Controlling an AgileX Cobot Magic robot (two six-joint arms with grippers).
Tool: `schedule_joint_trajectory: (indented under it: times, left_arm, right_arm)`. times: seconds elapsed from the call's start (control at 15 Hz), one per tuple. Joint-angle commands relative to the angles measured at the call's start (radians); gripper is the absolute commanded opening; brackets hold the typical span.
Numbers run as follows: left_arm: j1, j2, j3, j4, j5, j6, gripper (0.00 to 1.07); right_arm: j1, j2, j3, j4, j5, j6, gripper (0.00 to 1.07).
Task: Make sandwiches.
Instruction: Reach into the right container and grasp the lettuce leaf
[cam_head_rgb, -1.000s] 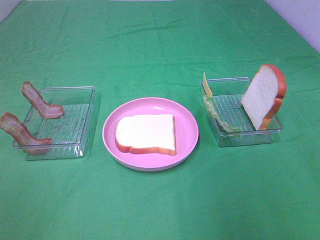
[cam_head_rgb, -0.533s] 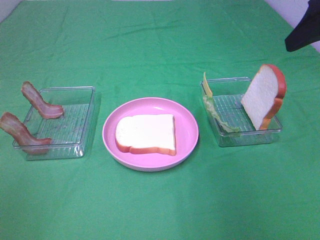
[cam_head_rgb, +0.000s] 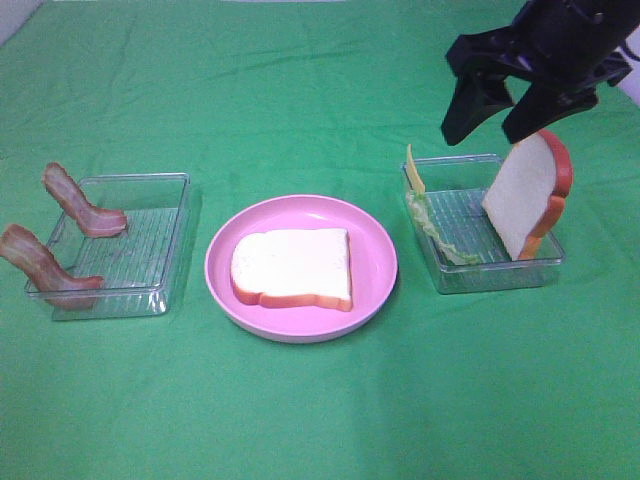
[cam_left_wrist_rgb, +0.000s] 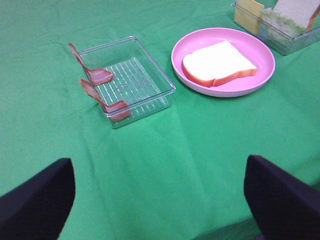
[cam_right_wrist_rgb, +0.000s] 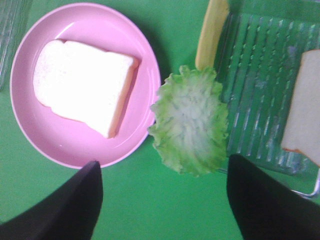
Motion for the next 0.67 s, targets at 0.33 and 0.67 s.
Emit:
schedule_joint_trajectory:
  times: [0.33, 0.67]
  left_arm:
    - [-0.004, -0.019, 0.001, 0.003, -0.007, 0.001, 0.87]
    - [-0.004, -0.019, 0.001, 0.003, -0.007, 0.001, 0.87]
  right_arm:
    - [0.035, 0.220, -0.059, -0.015, 0.022, 0.052, 0.66]
    - [0.035, 0.310, -0.059, -0.023, -0.050, 0.052, 0.66]
